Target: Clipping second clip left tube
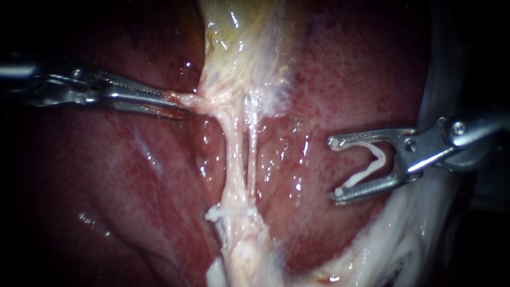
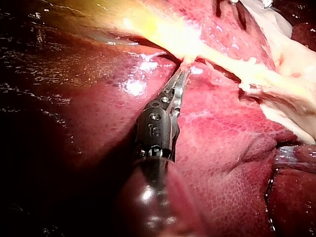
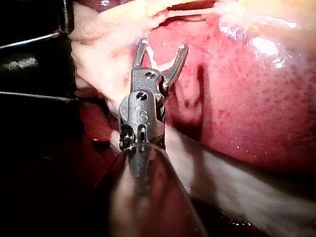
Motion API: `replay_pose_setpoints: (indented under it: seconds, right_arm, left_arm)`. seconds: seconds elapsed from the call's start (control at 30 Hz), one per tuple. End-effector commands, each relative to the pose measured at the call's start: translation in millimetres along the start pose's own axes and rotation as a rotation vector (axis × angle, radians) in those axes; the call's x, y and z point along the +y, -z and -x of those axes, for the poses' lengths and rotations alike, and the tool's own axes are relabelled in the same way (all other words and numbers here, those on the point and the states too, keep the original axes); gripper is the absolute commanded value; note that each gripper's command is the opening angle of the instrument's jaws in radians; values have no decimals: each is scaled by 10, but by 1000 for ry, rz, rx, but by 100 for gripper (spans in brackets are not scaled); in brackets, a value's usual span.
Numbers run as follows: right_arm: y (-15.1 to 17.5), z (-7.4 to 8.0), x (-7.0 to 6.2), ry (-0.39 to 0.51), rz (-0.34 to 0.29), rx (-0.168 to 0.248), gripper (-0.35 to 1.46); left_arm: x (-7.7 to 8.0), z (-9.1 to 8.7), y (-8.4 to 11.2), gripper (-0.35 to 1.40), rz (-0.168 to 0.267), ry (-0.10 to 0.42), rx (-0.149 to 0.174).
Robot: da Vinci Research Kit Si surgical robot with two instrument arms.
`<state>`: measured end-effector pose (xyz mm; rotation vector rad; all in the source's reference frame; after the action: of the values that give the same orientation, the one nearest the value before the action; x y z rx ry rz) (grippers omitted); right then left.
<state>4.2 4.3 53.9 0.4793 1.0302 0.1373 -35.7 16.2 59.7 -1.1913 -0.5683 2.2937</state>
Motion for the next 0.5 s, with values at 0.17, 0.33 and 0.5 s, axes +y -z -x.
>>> replay_pose_setpoints:
  seconds: [0.17, 0.33, 0.5]
  right_arm:
    - [0, 0, 0, 0, 0, 0, 50]
    - [-1, 0, 0, 0, 0, -3, 50]
    - [-7, -5, -1, -1, -3, 4, 50]
  left_arm:
    - [-2, -12, 22, -35, 3, 6, 0]
    - [-11, -34, 80, -35, -38, 28, 29]
    - [-18, -46, 117, -35, -65, 18, 50]
